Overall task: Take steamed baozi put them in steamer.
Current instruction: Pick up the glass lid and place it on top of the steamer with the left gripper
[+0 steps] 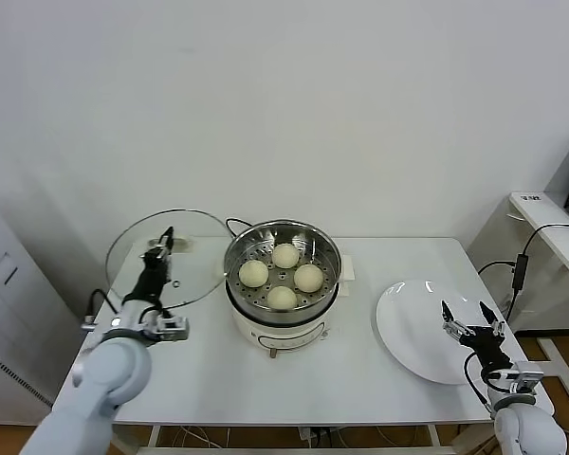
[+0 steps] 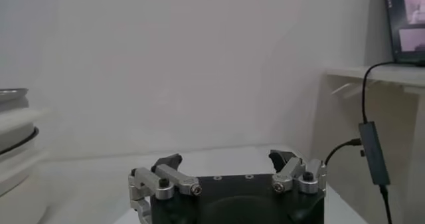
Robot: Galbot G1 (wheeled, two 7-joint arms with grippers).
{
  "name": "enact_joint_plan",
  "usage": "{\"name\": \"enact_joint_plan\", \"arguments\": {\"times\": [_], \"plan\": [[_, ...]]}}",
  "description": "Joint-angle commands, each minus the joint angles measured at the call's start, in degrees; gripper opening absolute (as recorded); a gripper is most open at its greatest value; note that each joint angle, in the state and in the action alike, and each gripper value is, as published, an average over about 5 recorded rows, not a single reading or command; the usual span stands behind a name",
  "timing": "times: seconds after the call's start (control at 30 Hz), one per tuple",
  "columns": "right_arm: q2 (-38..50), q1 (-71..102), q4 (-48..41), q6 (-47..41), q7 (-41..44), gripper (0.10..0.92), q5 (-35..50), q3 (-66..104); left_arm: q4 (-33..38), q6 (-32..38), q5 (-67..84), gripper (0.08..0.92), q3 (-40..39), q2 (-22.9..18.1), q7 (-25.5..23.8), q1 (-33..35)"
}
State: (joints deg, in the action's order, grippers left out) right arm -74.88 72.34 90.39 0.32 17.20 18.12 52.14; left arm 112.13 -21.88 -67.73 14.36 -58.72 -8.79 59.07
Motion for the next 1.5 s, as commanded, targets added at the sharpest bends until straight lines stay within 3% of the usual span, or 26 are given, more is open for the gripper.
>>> {"name": "enact_joint_plan", "arguments": {"times": [0.03,0.73,1.5], "plan": [[0.0,0.3,-0.2,0.3,0.3,0.823,0.0,0.6,0.9,-13.4,-8.9,0.106,-15.9,-5.9,-6.9,-10.2],[-0.2,0.4,-1.0,0.9,1.0,0.823,-0.6,1.3,-10.1,-13.2,-13.3,0.106,-21.7,-16.7,-5.8,-13.4],[-0.5,0.6,-1.1,1.0,1.2,0.823,-0.9,1.7,-16.2,-11.2,-12.4,0.106,-25.6,-20.1,-2.6,-16.8]]}}
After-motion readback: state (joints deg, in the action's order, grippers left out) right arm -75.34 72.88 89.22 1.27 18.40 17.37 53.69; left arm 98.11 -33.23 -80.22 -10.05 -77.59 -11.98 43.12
